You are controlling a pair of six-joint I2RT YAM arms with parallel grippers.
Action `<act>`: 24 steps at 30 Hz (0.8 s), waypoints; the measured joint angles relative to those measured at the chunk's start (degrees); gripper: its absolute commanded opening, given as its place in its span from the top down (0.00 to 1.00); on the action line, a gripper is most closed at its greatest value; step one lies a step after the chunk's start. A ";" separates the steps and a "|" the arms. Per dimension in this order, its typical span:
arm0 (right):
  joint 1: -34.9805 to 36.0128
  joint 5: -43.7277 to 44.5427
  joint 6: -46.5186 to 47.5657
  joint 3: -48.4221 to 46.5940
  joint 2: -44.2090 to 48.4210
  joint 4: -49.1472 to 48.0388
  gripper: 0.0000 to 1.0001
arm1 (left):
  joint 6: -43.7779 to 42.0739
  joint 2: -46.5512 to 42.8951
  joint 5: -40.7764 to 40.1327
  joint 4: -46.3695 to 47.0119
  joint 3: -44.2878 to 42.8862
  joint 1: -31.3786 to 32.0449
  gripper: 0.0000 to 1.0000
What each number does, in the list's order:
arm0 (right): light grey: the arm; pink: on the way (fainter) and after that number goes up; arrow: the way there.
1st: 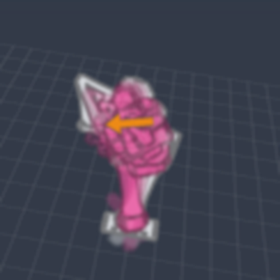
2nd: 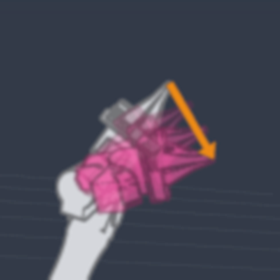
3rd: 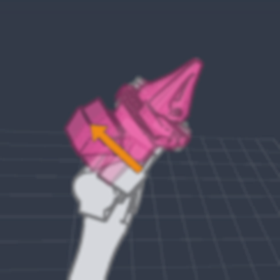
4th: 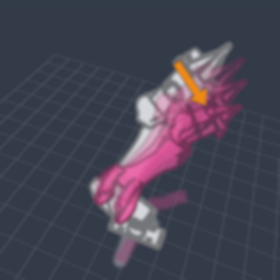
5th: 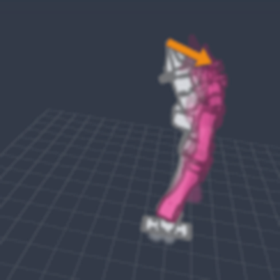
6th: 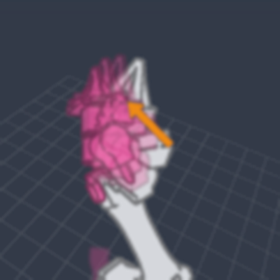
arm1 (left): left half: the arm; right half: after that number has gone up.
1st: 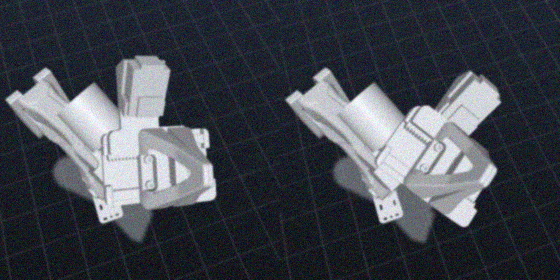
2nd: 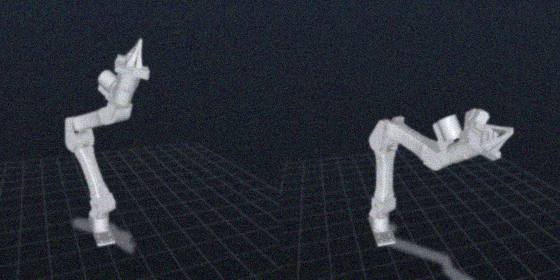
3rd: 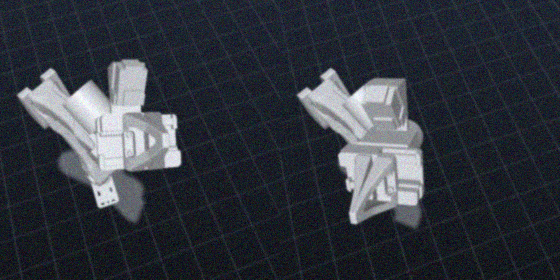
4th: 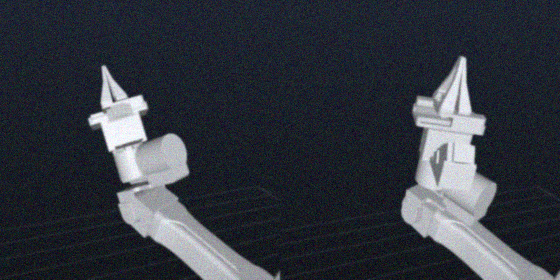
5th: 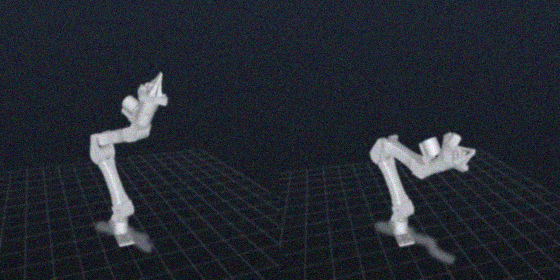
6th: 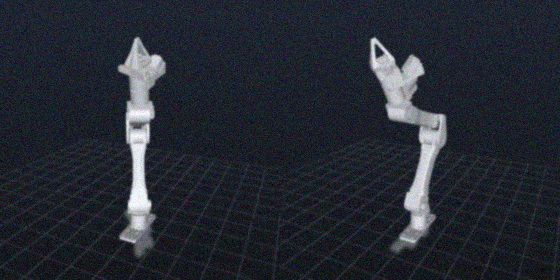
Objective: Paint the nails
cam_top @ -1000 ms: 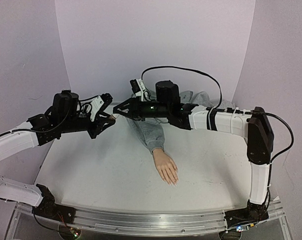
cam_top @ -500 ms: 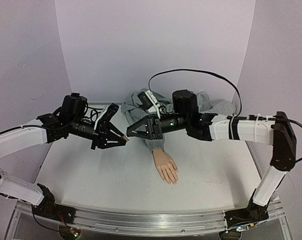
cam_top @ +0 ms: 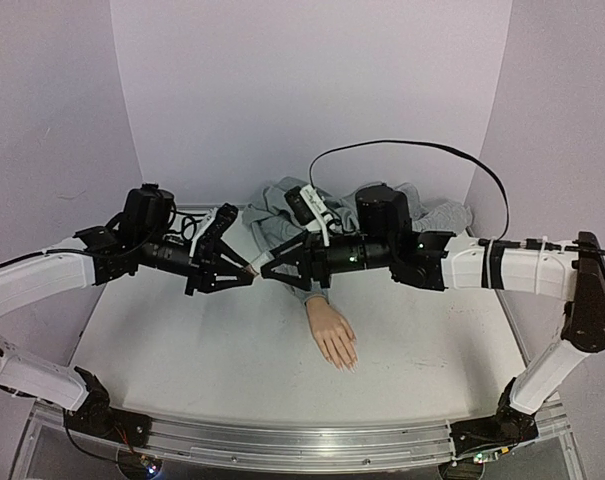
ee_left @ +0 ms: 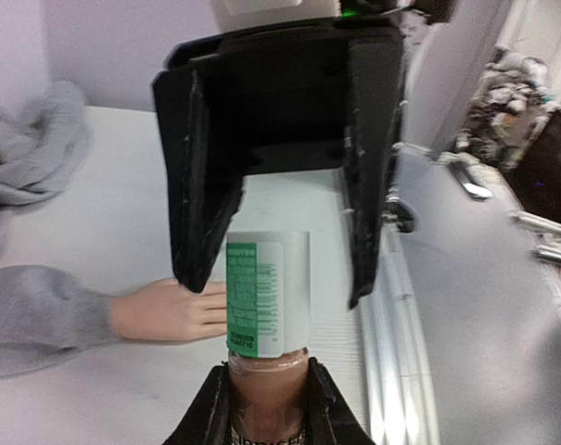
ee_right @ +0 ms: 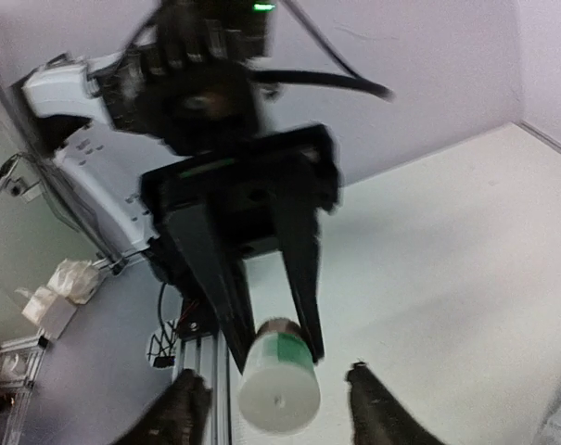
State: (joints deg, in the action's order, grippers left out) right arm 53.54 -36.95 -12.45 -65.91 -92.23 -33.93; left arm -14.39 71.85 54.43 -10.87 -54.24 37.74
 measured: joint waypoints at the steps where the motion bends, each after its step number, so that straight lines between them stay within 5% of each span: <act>1: -0.13 2.54 -0.33 -0.48 0.00 1.31 0.23 | -0.85 -1.22 -4.00 -0.04 0.39 -0.09 1.00; 6: -0.81 11.54 -3.58 -4.55 -0.28 6.45 0.15 | -5.29 -8.15 -28.61 0.00 2.08 -0.15 1.00; 10: -1.01 14.34 -9.88 -12.87 -4.72 7.63 0.14 | -6.16 -9.99 -40.89 0.00 2.27 -0.20 1.00; 14: -1.01 13.81 -15.87 -21.81 -12.22 7.50 0.18 | -6.14 -9.97 -45.11 -0.07 2.36 -0.17 1.00; 24: -1.01 10.86 -24.85 -30.42 -22.27 9.07 0.50 | -5.22 -10.10 -45.64 -0.04 2.38 0.26 1.00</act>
State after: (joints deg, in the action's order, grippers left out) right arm 52.53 -26.09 -37.30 -96.33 -114.50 -24.86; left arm -19.62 61.76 8.80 -10.92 -51.86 38.00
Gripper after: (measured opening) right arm 0.573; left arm 0.228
